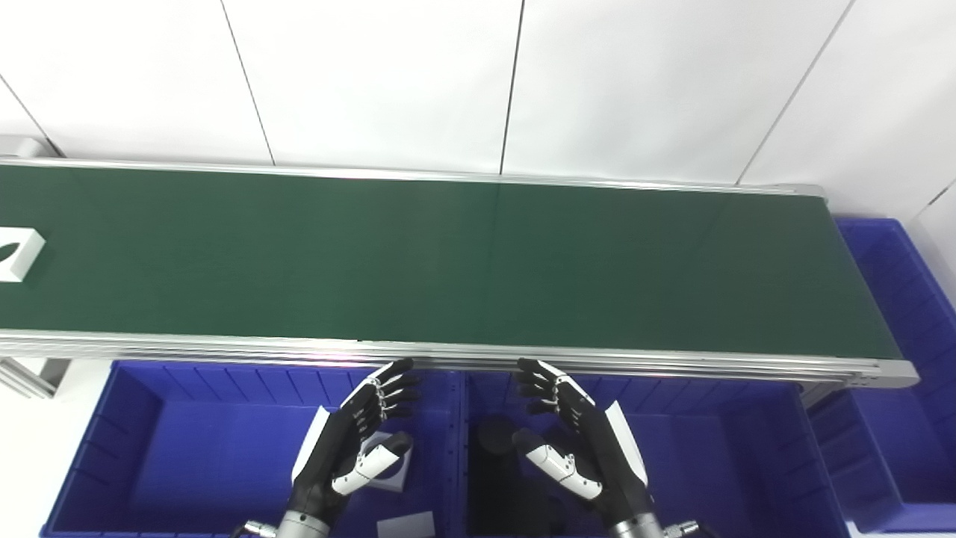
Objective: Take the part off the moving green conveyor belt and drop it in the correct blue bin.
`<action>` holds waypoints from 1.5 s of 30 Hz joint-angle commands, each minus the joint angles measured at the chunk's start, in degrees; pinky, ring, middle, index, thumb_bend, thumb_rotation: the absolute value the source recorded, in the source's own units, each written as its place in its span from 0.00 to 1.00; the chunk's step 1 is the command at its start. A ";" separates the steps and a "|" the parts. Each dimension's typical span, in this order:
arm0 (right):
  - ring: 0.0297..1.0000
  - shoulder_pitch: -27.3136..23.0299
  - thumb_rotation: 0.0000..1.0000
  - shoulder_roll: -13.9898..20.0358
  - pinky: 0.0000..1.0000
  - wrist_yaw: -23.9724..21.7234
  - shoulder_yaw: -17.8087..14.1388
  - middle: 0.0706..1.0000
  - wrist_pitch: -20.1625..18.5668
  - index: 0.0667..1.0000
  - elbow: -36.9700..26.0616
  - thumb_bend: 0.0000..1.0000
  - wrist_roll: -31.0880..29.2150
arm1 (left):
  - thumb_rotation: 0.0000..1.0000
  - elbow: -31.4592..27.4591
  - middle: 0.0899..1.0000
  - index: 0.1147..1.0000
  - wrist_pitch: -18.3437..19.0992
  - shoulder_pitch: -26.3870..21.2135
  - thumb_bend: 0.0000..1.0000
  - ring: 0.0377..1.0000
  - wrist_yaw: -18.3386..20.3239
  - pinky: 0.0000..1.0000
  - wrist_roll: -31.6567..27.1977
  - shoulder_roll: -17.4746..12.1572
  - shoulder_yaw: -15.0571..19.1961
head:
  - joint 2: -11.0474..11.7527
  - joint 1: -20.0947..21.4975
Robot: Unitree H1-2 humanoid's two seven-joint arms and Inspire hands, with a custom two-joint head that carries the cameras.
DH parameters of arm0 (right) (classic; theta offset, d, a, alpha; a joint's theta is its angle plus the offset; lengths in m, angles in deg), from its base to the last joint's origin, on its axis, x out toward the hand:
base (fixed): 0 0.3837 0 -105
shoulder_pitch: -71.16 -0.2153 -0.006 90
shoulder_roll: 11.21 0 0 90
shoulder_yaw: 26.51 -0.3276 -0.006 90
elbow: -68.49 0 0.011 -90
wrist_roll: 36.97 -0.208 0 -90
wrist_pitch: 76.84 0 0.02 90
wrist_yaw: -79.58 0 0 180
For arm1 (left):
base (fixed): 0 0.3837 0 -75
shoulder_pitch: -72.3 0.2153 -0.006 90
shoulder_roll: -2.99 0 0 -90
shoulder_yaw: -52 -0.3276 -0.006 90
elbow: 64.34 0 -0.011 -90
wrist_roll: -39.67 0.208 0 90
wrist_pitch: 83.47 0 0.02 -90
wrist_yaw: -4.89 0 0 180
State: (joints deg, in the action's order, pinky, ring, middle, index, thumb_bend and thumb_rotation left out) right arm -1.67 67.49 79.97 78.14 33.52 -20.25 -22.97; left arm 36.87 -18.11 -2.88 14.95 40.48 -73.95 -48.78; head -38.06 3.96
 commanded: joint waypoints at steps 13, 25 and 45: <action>0.75 -0.55 0.67 -0.76 0.66 0.01 0.00 0.77 2.05 0.82 -1.15 0.62 -0.60 | 0.67 -0.50 0.79 0.83 -2.29 -1.05 0.80 0.75 0.04 0.71 -0.41 -0.24 0.06 | 0.32 -0.07; 0.75 -0.78 0.68 -0.91 0.67 0.16 0.00 0.77 2.41 0.82 -0.53 0.62 -0.41 | 0.65 0.04 0.79 0.83 -2.29 -1.26 0.78 0.75 0.52 0.70 -0.84 -0.28 0.18 | 0.75 -0.70; 0.71 -1.37 0.64 -0.78 0.62 0.99 -0.75 0.77 5.09 0.82 1.56 0.52 0.08 | 0.59 1.91 0.78 0.81 -2.29 -1.99 0.79 0.74 -0.21 0.68 -0.08 -0.01 -0.52 | 6.12 -13.75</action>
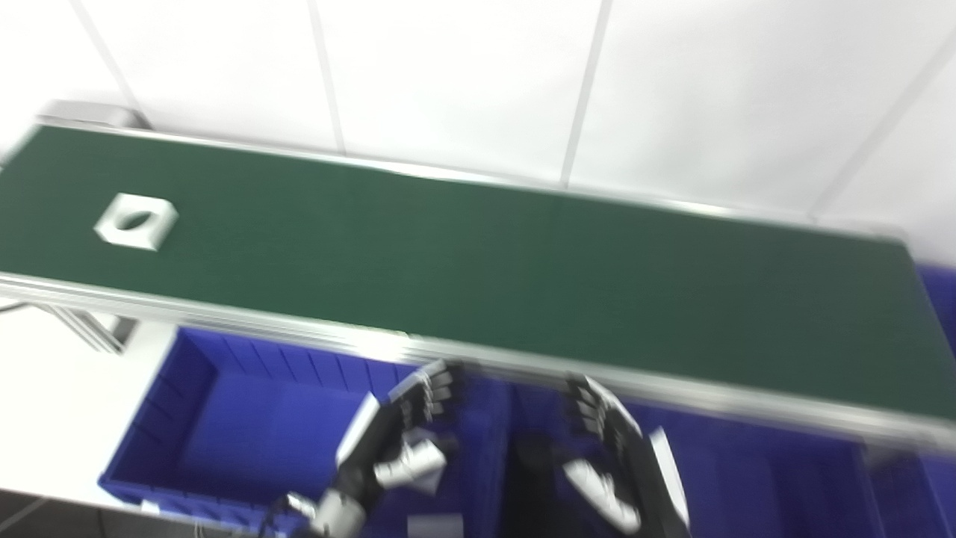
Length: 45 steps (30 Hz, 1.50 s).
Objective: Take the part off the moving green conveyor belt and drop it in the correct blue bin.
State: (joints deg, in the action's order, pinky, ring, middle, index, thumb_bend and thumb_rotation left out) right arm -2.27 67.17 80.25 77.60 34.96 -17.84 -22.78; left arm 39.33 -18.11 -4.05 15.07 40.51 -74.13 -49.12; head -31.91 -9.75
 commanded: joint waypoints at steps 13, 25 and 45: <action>0.69 -2.09 0.72 -0.33 0.61 1.96 0.04 0.77 5.07 0.84 2.29 0.53 -0.19 | 0.56 1.02 0.75 0.80 -2.29 -1.86 0.82 0.71 -1.50 0.66 0.78 -0.38 -0.47 | 3.68 -2.88; 0.68 -2.98 0.69 0.65 0.59 3.33 1.07 0.76 5.06 0.84 3.73 0.51 -1.22 | 0.49 -0.41 0.72 0.78 -2.29 -1.94 0.80 0.67 -2.64 0.63 1.33 -1.26 -1.55 | 5.85 -5.55; 0.68 -3.63 0.69 0.80 0.60 4.08 1.74 0.77 5.06 0.84 4.76 0.49 -1.55 | 0.41 -8.46 0.71 0.74 -2.28 -0.97 0.79 0.66 1.30 0.61 -1.14 -3.93 -0.81 | 6.47 -6.18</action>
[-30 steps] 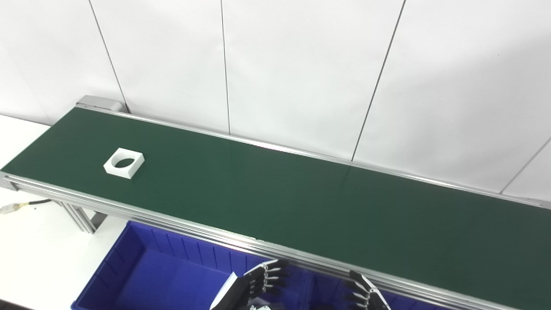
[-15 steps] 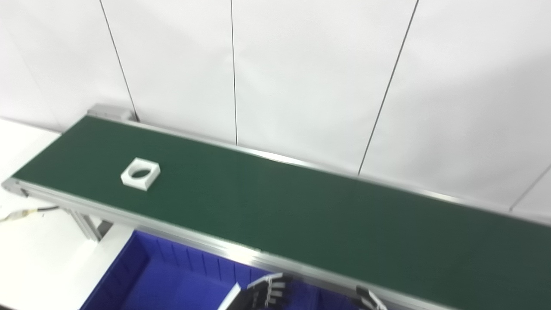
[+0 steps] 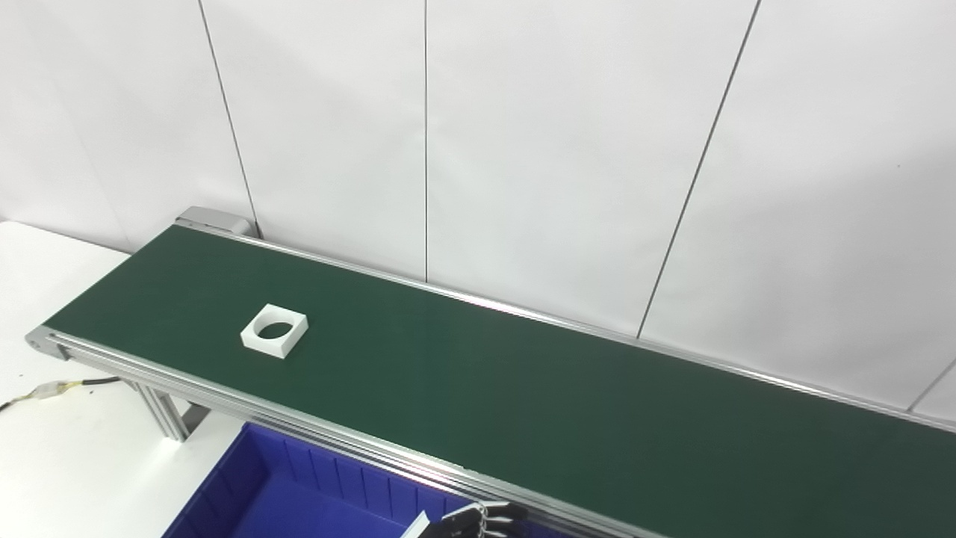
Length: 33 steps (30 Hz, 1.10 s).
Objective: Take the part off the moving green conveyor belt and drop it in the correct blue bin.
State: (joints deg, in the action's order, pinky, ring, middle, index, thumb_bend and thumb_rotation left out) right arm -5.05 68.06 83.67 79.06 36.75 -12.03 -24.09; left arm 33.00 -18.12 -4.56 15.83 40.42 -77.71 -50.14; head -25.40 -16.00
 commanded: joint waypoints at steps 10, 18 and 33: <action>0.69 -0.92 0.69 0.11 0.60 0.81 0.59 0.77 3.32 0.85 -0.92 0.48 -0.60 | 0.51 -11.12 0.68 0.72 -2.22 -1.01 0.83 0.66 2.40 0.63 -1.24 -4.06 1.63 | -0.11 -0.07; 0.69 -1.04 0.68 0.11 0.60 0.95 0.77 0.77 3.29 0.85 -0.89 0.48 -0.70 | 0.58 -21.21 0.70 0.71 4.97 -3.59 0.88 0.70 2.65 0.68 -0.93 -8.28 4.84 | -0.19 -0.24; 0.69 -1.38 0.69 -0.01 0.60 1.00 0.63 0.77 3.25 0.85 -0.58 0.49 -0.85 | 0.54 -20.60 0.76 0.75 10.66 -12.48 0.83 0.77 1.30 0.75 8.57 -12.34 10.72 | -0.34 -0.65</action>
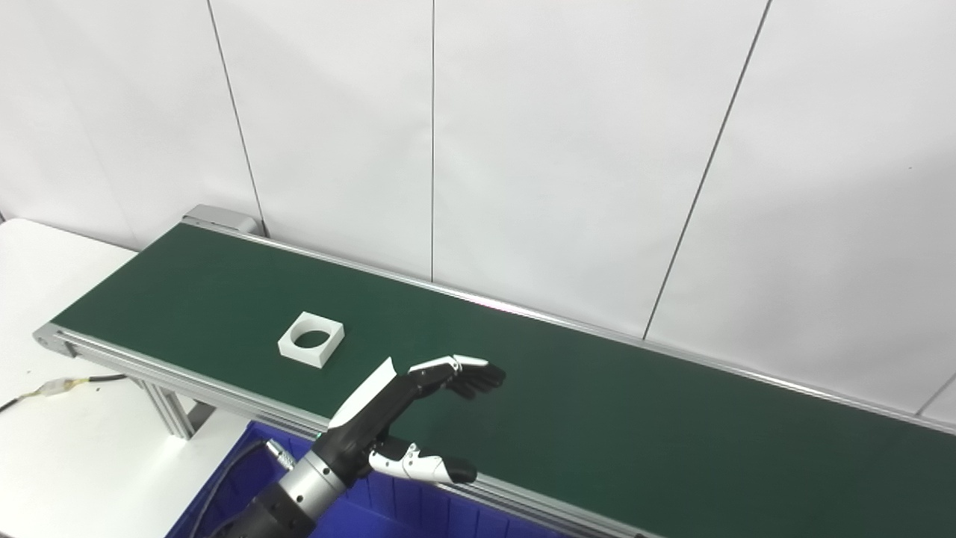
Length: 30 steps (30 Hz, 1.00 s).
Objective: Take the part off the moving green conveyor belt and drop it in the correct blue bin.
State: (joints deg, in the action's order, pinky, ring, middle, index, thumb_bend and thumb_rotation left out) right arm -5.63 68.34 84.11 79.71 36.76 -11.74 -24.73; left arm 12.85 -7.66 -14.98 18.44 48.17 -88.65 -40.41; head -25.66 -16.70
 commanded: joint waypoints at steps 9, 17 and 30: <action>0.69 -1.25 0.69 -0.49 0.60 0.79 0.16 0.77 3.31 0.85 -0.33 0.50 -0.18 | 0.36 4.11 0.79 0.78 2.72 -8.36 0.78 0.80 -1.97 0.76 7.10 -3.25 2.13 | -0.07 -0.06; 0.70 -1.48 0.70 -0.81 0.60 1.27 0.30 0.77 3.31 0.85 0.00 0.50 -0.04 | 0.41 10.00 0.78 0.77 2.03 -13.69 0.82 0.80 -3.86 0.75 12.99 -4.86 1.23 | -0.02 0.20; 0.69 -1.96 0.72 -0.67 0.60 2.10 1.07 0.77 3.29 0.85 0.37 0.50 0.32 | 0.36 8.91 0.80 0.78 9.90 -20.58 0.85 0.81 5.64 0.77 22.70 -12.06 -5.32 | -0.07 0.44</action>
State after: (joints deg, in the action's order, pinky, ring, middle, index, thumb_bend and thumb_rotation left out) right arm -6.88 68.05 85.07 80.58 36.76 -10.36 -24.66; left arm 23.99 0.95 -33.04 23.13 69.67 -98.88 -45.67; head -25.66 -16.35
